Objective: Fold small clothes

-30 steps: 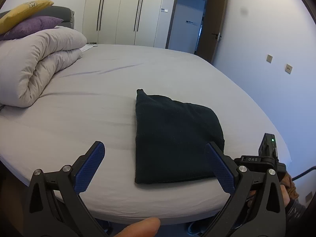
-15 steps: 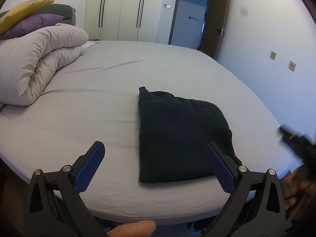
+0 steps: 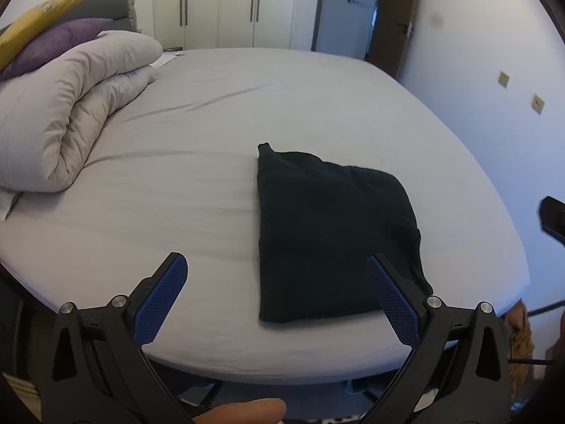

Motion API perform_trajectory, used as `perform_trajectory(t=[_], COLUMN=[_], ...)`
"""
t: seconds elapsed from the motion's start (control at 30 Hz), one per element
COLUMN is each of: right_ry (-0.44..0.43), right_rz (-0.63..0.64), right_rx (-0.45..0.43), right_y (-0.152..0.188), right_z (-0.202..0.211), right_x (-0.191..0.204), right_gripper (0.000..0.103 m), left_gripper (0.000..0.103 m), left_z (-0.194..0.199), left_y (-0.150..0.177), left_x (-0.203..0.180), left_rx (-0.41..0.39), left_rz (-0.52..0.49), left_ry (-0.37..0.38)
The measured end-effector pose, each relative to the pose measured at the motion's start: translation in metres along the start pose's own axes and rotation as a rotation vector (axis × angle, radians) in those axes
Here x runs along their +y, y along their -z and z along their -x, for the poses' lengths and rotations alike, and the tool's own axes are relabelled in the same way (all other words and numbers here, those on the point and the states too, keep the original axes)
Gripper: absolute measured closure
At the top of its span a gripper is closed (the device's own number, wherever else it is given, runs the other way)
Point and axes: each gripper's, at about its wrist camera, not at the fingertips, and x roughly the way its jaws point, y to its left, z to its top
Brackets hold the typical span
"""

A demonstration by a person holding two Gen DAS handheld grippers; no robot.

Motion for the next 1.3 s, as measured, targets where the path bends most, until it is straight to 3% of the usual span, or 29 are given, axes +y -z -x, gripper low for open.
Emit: perform_trajectory(t=[0.1,0.2,0.5,1.3], right_ry=[-0.019,0.047,0.098,0.093], right_rz=[-0.055,-0.008,0.028,0.046], right_rx=[0.054,0.076,0.143,0.159], right_y=[-0.001,0.001,0.007,0.014], right_z=[-0.010,-0.014,-0.025,-0.036], right_x=[-0.002,0.003,0.005,0.015], right_gripper=[0.000,0.000,0.000,0.000], left_gripper=[0.000,0.000,0.000,0.000], left_z=[0.004,0.003,-0.004,-0.009], left_y=[-0.006,-0.010,-0.013,-0.010], left_x=[-0.008,-0.012,-0.010,-0.006], left_rx=[0.011,0.026,0.059,0.072], left_rz=[-0.017,-0.021,-0.008,-0.011], left_ry=[0.016,0.016,-0.003,0.003])
